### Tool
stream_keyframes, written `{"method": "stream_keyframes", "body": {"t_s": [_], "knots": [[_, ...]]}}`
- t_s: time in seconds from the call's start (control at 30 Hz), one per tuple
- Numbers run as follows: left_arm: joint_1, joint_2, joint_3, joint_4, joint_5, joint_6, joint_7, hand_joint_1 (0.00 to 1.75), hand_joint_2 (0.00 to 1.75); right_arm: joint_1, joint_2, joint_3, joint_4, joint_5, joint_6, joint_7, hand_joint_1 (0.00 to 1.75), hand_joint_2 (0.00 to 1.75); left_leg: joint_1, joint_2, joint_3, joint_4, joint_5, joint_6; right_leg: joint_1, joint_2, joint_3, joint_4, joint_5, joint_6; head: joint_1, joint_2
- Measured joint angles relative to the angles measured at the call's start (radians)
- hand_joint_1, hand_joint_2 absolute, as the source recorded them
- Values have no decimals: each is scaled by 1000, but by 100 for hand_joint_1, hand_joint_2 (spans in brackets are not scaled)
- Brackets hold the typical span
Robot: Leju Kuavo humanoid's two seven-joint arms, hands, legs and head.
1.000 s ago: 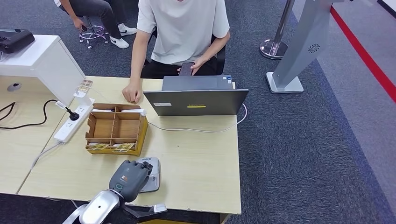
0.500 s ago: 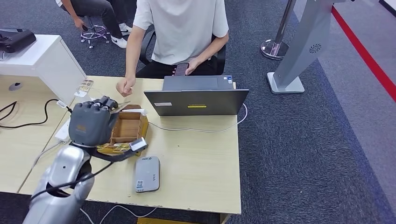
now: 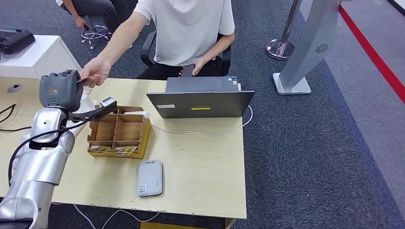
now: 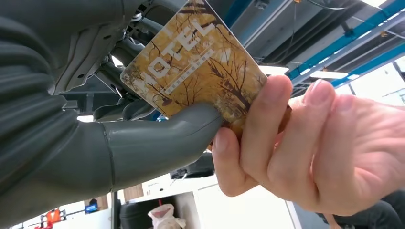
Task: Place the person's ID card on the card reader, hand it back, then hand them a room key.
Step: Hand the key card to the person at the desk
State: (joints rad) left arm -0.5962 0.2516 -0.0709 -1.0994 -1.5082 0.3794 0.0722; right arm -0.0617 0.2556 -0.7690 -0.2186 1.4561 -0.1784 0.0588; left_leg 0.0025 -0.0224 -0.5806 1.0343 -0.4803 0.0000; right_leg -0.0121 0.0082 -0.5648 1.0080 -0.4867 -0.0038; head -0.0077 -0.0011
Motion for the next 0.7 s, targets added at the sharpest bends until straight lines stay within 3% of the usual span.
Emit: {"method": "stream_keyframes", "body": {"t_s": [0.2,0.33,0.53,0.7], "knots": [[-2,-26,0,9,-15,-27,2,175,175,-1,0,0,0,0,5,0,0,175,0,1,-1,0,0,0,0,1,-1,0,0,0,0,0],[-1,-38,0,9,-17,-45,1,0,175,-1,0,0,0,2,6,0,0,175,0,1,-1,0,0,0,0,1,-2,0,0,0,0,0],[28,-67,0,-43,-17,-66,-24,0,175,-1,0,0,0,9,12,1,0,175,0,1,-2,0,0,0,0,1,-2,0,0,0,0,0],[137,-124,-12,-232,-16,-83,-79,0,175,-1,1,-3,-1,-2,14,2,0,175,0,1,-2,0,-1,1,0,1,-2,0,0,0,0,0]]}}
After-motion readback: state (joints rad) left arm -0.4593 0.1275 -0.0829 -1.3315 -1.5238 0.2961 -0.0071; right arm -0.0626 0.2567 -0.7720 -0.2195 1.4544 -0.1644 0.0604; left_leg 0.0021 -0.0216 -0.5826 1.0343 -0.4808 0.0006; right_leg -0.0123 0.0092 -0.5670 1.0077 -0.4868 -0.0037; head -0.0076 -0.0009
